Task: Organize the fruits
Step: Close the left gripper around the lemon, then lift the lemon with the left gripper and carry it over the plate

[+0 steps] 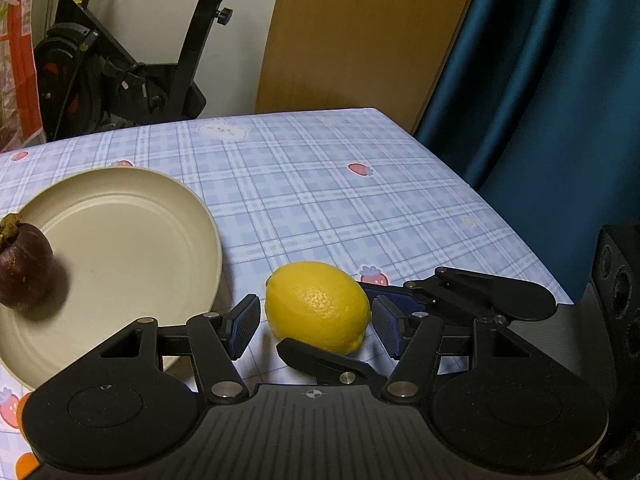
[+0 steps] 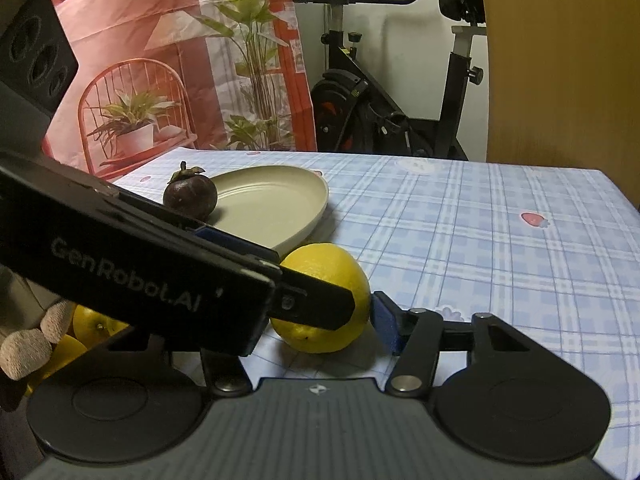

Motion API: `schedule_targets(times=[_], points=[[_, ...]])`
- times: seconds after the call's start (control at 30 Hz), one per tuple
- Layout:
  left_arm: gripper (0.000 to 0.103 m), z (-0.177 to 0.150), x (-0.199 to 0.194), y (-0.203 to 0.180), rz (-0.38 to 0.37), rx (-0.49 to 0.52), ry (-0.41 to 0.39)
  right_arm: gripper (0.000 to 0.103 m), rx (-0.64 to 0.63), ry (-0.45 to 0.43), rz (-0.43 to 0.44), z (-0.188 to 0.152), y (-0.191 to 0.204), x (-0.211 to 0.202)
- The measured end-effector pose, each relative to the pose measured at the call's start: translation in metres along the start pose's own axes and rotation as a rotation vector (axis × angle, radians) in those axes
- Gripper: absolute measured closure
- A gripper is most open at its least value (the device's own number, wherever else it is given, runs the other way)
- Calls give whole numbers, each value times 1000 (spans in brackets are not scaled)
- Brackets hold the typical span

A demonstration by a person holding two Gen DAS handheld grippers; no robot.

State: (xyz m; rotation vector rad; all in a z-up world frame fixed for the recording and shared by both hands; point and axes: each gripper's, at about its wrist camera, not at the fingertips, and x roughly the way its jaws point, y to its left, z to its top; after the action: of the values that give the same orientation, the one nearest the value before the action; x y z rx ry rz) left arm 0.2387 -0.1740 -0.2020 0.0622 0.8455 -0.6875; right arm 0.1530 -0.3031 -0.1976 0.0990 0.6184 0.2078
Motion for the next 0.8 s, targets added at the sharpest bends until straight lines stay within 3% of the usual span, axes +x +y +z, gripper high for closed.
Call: schedule_targets(times=[0.3, 0.8], points=[[40, 1, 8, 0, -5, -16, 24, 45, 10, 2, 6, 0, -1, -1], [41, 1, -5, -1, -14, -10, -15, 45, 4, -46, 4, 3, 0, -10]])
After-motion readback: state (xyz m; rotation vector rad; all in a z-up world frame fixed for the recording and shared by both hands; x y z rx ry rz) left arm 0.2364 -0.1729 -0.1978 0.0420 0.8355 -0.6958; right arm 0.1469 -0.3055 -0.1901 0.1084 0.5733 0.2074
